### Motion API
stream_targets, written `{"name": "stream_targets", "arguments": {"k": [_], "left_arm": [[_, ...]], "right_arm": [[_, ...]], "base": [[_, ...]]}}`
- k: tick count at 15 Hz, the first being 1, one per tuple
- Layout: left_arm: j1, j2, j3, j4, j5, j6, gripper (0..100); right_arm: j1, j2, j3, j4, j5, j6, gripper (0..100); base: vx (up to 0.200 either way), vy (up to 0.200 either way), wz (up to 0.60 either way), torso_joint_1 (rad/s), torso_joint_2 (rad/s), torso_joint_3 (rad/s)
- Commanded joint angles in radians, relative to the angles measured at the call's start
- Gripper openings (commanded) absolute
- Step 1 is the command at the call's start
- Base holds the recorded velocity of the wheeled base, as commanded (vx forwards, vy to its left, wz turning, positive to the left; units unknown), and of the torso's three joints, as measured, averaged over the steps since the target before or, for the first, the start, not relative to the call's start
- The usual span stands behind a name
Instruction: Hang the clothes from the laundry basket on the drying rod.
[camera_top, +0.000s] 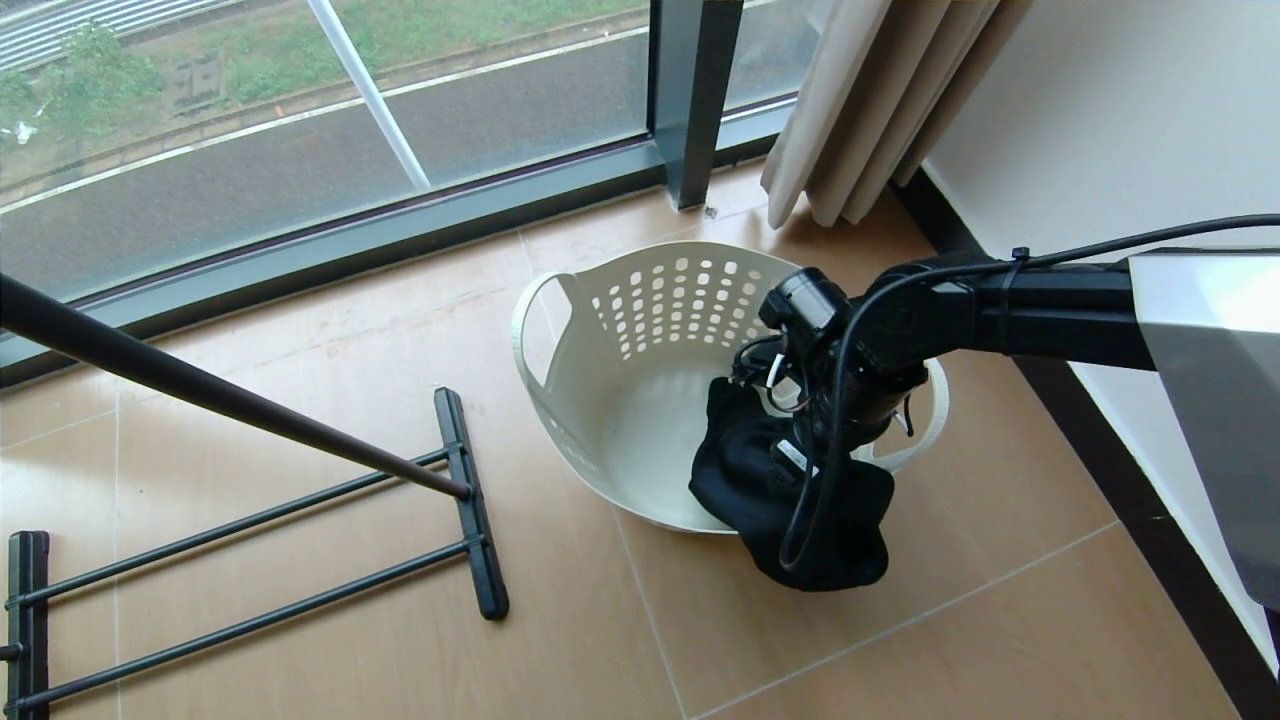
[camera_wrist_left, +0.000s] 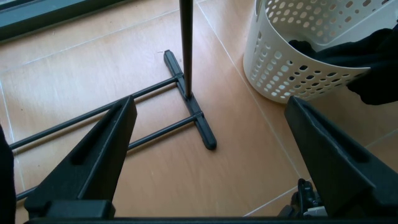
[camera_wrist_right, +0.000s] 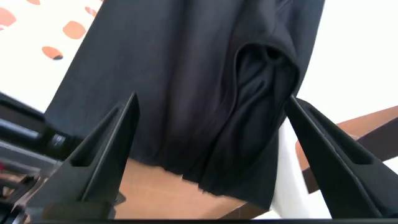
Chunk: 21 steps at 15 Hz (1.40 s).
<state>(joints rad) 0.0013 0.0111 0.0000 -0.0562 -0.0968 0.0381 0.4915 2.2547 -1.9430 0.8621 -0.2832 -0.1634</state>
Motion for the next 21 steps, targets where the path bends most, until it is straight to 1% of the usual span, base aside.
{"name": "stream_targets", "arguments": {"k": [1, 3, 6, 7, 9, 15, 17, 19, 21], "left_arm": [[0.000, 0.000, 0.000, -0.001, 0.000, 0.000, 100], [0.000, 0.000, 0.000, -0.001, 0.000, 0.000, 100], [0.000, 0.000, 0.000, -0.001, 0.000, 0.000, 100], [0.000, 0.000, 0.000, -0.001, 0.000, 0.000, 100], [0.000, 0.000, 0.000, -0.002, 0.000, 0.000, 100], [0.000, 0.000, 0.000, -0.001, 0.000, 0.000, 100], [0.000, 0.000, 0.000, -0.001, 0.000, -0.001, 100], [0.000, 0.000, 0.000, -0.001, 0.000, -0.001, 100], [0.000, 0.000, 0.000, -0.001, 0.000, -0.001, 100]], "right_arm": [[-0.001, 0.017, -0.004, 0.000, -0.022, 0.001, 100], [-0.004, 0.017, -0.004, 0.000, -0.042, 0.001, 100], [-0.004, 0.014, -0.002, 0.008, -0.048, 0.001, 100], [-0.004, 0.014, -0.002, 0.009, -0.051, 0.005, 0], [-0.004, 0.017, -0.002, 0.011, -0.070, 0.013, 0], [-0.007, 0.005, 0.006, 0.015, -0.071, 0.015, 0], [-0.004, -0.026, 0.012, 0.014, -0.068, 0.016, 0], [0.002, -0.093, 0.016, 0.014, -0.062, 0.018, 0], [0.025, -0.149, 0.039, 0.012, -0.060, 0.018, 0]], "base": [[0.000, 0.000, 0.00, 0.000, 0.00, 0.000], [0.000, 0.000, 0.00, 0.000, 0.00, 0.000], [0.000, 0.000, 0.00, 0.000, 0.00, 0.000], [0.000, 0.000, 0.00, 0.000, 0.00, 0.000], [0.000, 0.000, 0.00, 0.000, 0.00, 0.000], [0.000, 0.000, 0.00, 0.000, 0.00, 0.000], [0.000, 0.000, 0.00, 0.000, 0.00, 0.000], [0.000, 0.000, 0.00, 0.000, 0.00, 0.000], [0.000, 0.000, 0.00, 0.000, 0.00, 0.000]]}}
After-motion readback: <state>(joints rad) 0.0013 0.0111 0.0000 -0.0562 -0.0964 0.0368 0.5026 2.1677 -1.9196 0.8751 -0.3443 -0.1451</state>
